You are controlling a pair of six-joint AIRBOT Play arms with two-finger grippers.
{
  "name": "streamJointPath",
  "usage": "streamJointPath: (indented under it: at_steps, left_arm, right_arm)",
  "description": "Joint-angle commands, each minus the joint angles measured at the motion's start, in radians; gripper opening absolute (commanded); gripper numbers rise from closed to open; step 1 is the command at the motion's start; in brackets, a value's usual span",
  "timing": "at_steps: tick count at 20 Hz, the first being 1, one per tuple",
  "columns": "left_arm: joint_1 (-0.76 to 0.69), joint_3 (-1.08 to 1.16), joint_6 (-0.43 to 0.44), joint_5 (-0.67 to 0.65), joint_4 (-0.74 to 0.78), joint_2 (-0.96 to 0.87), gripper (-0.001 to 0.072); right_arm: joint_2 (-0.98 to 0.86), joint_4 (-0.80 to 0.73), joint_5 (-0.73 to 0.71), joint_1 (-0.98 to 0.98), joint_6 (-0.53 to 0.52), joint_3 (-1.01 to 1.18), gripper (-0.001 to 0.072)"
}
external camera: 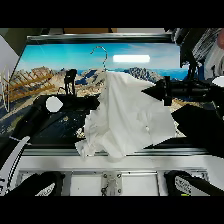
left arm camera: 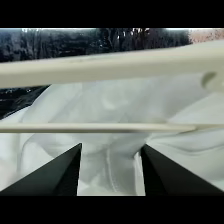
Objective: Fold the clothes and pants, and hang the long-sleeved shirts on hangers.
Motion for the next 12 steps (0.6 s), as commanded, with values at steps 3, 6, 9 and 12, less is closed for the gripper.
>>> streamJointPath:
  at_steps: [3,6,9,12]
  left_arm:
    - [0.003,0.0,-0.001,0.008,0.025,-0.019,0.0385]
    - [0.006,-0.006,-0.001,0.002,0.044,-0.019,0.0385]
    - [0.004,-0.047,-0.001,0.001,0.043,-0.019,0.0153]
    - [0.015,-0.066,-0.001,-0.001,0.039,-0.019,0.0016]
  right_arm:
    - [0.001,0.0,0.0,0.0,0.012,0.001,0.0006]
    - [0.0,0.0,0.0,0.0,0.012,0.001,0.0006]
    - [0.001,0.0,0.0,0.0,0.016,0.001,0.0006]
    - [0.013,0.0,0.0,0.0,0.08,0.001,0.0006]
